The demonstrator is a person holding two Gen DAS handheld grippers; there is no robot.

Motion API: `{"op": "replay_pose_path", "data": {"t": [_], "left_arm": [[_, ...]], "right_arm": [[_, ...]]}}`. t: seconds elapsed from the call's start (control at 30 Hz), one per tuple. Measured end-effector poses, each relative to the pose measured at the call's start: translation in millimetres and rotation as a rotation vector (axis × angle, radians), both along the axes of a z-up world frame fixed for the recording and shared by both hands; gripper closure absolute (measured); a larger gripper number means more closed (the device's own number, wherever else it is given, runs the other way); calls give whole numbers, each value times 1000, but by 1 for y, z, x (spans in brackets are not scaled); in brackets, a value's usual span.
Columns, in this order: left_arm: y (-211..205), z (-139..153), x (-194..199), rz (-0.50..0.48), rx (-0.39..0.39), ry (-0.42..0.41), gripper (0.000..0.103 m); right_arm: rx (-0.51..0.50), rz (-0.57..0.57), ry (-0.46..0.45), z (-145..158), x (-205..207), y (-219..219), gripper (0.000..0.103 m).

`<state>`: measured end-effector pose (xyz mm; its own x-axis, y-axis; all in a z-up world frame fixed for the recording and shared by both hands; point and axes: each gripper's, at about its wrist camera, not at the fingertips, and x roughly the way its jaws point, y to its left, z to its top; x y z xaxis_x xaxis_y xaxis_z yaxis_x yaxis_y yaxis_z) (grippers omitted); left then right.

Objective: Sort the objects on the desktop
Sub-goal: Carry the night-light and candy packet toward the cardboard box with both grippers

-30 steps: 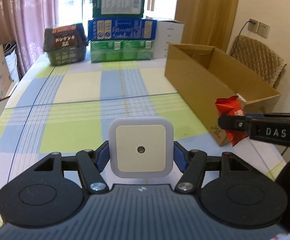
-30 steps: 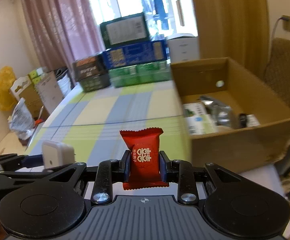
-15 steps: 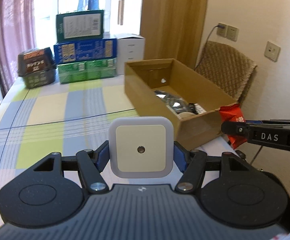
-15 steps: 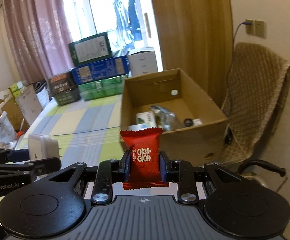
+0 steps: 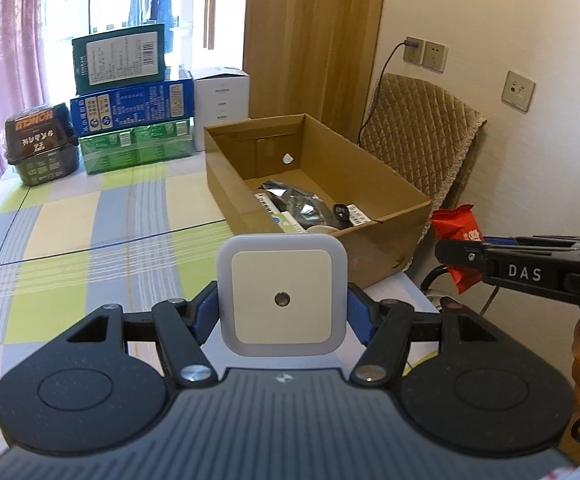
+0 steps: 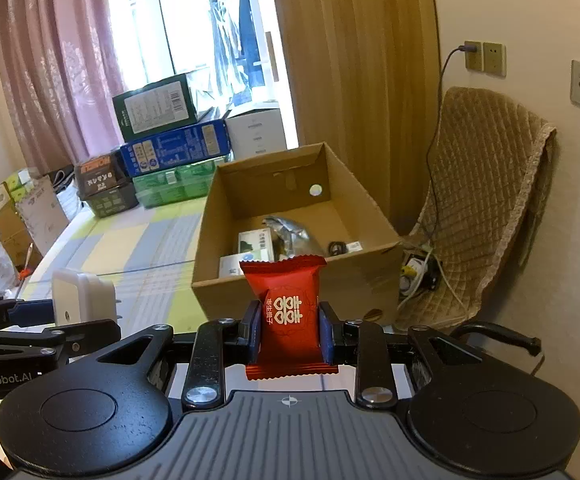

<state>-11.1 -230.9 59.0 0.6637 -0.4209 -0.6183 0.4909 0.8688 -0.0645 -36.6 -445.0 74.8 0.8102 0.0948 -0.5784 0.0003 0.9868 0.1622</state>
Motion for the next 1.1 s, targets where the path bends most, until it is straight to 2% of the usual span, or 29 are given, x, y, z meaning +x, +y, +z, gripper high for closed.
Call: {"op": "replay_pose_path", "data": {"t": [0.47, 1.1], "left_arm": [[-32, 3, 6, -23, -2, 12, 42], [-73, 5, 61, -35, -10, 34, 42]], "right_arm": [[-40, -6, -3, 5, 20, -20, 77], [-69, 11, 8, 11, 88, -44, 77]]}}
